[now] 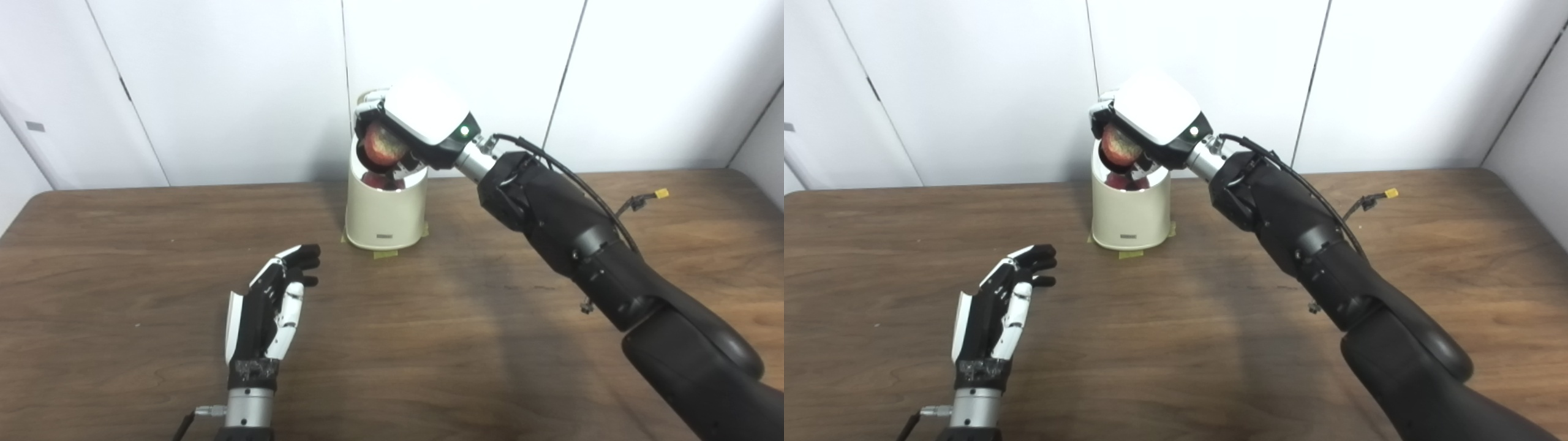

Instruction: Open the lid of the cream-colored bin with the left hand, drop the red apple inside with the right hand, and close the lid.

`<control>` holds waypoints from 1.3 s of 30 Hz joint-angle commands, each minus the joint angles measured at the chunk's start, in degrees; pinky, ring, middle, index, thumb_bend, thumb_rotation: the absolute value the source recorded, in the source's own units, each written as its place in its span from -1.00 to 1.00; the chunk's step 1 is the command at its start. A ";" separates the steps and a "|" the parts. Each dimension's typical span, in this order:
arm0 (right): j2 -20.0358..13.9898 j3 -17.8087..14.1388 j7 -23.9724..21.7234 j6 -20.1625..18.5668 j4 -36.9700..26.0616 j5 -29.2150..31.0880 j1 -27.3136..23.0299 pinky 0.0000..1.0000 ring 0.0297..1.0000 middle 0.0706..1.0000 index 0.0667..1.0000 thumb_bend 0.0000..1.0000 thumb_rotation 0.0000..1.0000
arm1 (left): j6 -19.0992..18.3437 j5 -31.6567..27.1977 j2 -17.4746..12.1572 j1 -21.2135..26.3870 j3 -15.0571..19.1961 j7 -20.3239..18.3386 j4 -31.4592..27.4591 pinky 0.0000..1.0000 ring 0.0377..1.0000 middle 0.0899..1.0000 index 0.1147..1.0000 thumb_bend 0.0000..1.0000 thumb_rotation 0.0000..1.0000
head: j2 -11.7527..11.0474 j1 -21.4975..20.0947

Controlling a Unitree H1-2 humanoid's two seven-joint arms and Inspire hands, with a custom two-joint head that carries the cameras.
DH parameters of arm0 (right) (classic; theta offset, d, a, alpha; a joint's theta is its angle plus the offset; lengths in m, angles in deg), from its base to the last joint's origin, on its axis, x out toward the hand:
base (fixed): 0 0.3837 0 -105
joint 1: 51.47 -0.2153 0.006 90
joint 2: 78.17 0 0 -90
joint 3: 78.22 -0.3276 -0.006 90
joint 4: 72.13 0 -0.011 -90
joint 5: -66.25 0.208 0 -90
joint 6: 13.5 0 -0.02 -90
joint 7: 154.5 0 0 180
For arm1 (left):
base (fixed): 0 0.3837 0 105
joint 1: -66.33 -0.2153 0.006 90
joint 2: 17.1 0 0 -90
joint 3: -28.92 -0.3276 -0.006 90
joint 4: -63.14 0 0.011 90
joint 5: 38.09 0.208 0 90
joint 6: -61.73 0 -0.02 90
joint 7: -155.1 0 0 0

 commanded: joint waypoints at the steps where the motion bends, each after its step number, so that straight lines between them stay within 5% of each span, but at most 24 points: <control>1: -0.82 -1.15 -1.21 -2.34 -1.59 1.04 -3.01 -0.25 -0.10 0.05 -0.20 0.02 -1.00 | 1.68 0.79 0.06 -1.04 -0.31 0.30 0.64 0.32 0.47 0.47 0.38 -0.62 0.44 | 0.09 -0.03; 7: -1.11 -0.71 -3.29 -4.33 -2.85 0.17 -2.62 -0.23 -0.15 0.06 -0.11 0.03 -1.00 | 1.86 0.52 0.04 -1.03 -0.40 0.15 0.77 0.33 0.48 0.48 0.39 -0.61 0.44 | 0.06 0.08; 10: -1.15 -0.55 -1.93 -3.78 -2.57 -0.01 -2.51 -0.22 -0.06 0.12 -0.10 0.04 -0.78 | 1.96 0.81 0.11 -1.02 -0.41 0.32 0.77 0.31 0.47 0.47 0.38 -0.62 0.45 | 0.06 0.06; 16: -1.10 -0.65 -1.25 -3.57 -2.27 0.13 -2.52 -0.14 0.08 0.21 -0.09 0.05 -0.73 | 1.29 0.57 0.23 -0.98 -0.46 0.19 0.51 0.33 0.48 0.48 0.38 -0.61 0.42 | -0.01 0.07; 18: -1.07 -0.68 -1.33 -3.64 -2.46 0.15 -2.48 -0.10 0.12 0.22 0.04 0.61 -0.78 | 1.65 0.73 0.18 -0.90 -0.46 0.27 0.76 0.33 0.48 0.47 0.38 -0.60 0.41 | -0.10 0.15; 22: -0.96 -0.70 -1.07 -3.73 -2.60 0.08 -2.37 -0.06 0.16 0.23 0.11 0.89 -0.79 | 1.97 1.35 0.05 -0.83 -0.47 0.47 0.99 0.32 0.48 0.47 0.38 -0.60 0.42 | -0.09 0.13; 39: -1.24 -0.76 -0.67 -1.19 -2.33 2.00 -2.29 -0.05 0.16 0.22 0.09 0.89 -0.73 | 2.01 1.40 -0.04 -0.85 -0.57 0.39 1.09 0.31 0.48 0.47 0.38 -0.60 0.41 | 0.14 0.06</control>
